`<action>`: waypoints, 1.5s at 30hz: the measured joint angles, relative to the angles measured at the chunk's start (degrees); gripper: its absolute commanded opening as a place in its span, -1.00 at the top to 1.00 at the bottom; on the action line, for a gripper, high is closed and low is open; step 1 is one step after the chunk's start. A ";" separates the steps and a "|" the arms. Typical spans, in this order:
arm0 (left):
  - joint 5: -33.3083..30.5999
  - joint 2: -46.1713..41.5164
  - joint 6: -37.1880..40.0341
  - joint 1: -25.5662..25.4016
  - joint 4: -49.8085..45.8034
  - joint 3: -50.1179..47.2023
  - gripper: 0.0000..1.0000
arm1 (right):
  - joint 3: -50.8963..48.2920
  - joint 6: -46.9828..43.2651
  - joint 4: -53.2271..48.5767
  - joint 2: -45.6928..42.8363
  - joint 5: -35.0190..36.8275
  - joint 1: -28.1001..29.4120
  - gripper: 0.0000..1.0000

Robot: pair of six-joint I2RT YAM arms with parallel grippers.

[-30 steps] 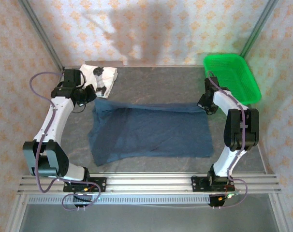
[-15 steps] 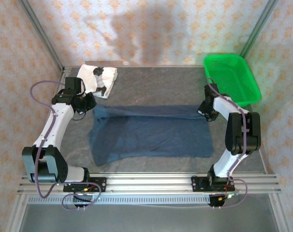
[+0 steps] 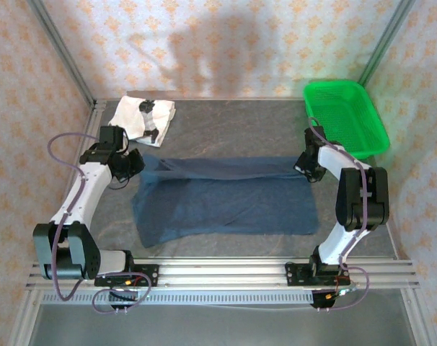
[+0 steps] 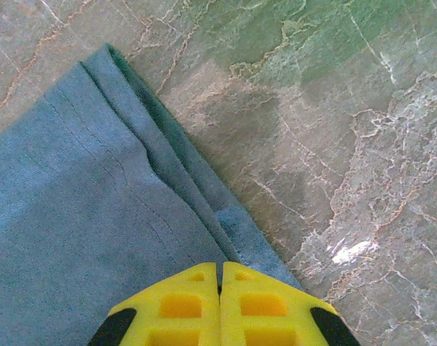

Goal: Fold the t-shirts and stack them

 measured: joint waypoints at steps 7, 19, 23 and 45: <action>-0.44 0.00 -1.27 0.00 0.74 -3.45 1.00 | -1.01 0.00 0.37 0.00 0.02 0.00 1.00; -0.83 0.00 -2.54 -0.02 1.55 -7.06 1.00 | -1.88 0.07 0.87 0.02 0.00 0.00 1.00; -0.85 0.00 -2.78 -0.07 2.19 -8.31 1.00 | -2.23 0.31 1.03 0.04 0.02 0.00 1.00; -6.56 -6.99 -5.95 -0.44 1.25 -11.13 -0.19 | -5.46 2.14 -0.68 -6.03 0.83 0.00 -0.22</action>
